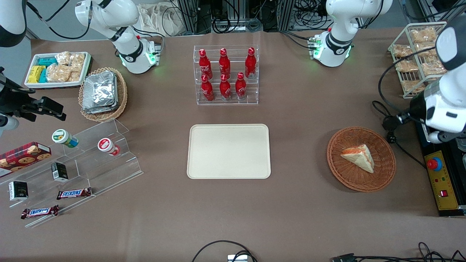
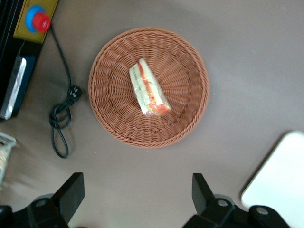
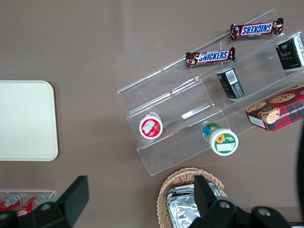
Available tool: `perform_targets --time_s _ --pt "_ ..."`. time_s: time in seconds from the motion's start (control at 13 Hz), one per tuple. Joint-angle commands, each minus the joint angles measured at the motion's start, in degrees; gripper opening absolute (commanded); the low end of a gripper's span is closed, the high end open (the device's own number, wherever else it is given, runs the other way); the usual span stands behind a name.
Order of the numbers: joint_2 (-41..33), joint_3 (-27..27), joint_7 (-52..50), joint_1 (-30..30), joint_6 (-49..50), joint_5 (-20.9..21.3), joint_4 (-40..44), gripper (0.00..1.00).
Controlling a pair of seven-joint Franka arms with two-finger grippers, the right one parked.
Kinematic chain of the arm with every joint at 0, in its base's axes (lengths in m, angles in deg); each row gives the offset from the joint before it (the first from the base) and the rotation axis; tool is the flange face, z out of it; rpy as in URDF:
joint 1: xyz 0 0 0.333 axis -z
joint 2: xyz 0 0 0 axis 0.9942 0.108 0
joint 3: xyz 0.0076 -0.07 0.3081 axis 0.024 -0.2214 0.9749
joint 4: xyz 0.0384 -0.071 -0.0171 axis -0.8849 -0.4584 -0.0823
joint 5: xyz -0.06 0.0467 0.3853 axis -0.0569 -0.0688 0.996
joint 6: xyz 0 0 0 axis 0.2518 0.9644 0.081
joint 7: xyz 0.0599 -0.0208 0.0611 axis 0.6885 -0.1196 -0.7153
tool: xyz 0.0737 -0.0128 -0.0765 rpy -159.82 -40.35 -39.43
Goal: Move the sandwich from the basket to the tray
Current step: 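Move the left gripper over the wicker basket holding the sandwich, then lower the left gripper and close it on the wrapped sandwich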
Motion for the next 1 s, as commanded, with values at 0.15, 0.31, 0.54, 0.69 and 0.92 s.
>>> perform_targets --time_s 0.15,0.31,0.54,0.69,0.92 --pt "5.4 0.7 -19.5 0.3 -13.6 2.0 -6.0 1.0" --pt "7.2 0.8 -23.9 0.3 -21.5 4.1 -10.7 1.0" --pt "9.2 0.8 -26.6 0.2 -28.8 4.3 -15.5 1.0" --pt "10.9 2.1 -26.9 0.2 -31.5 3.9 -17.2 1.0" --pt "12.2 2.3 -26.9 0.2 -39.5 3.9 -22.1 1.0"
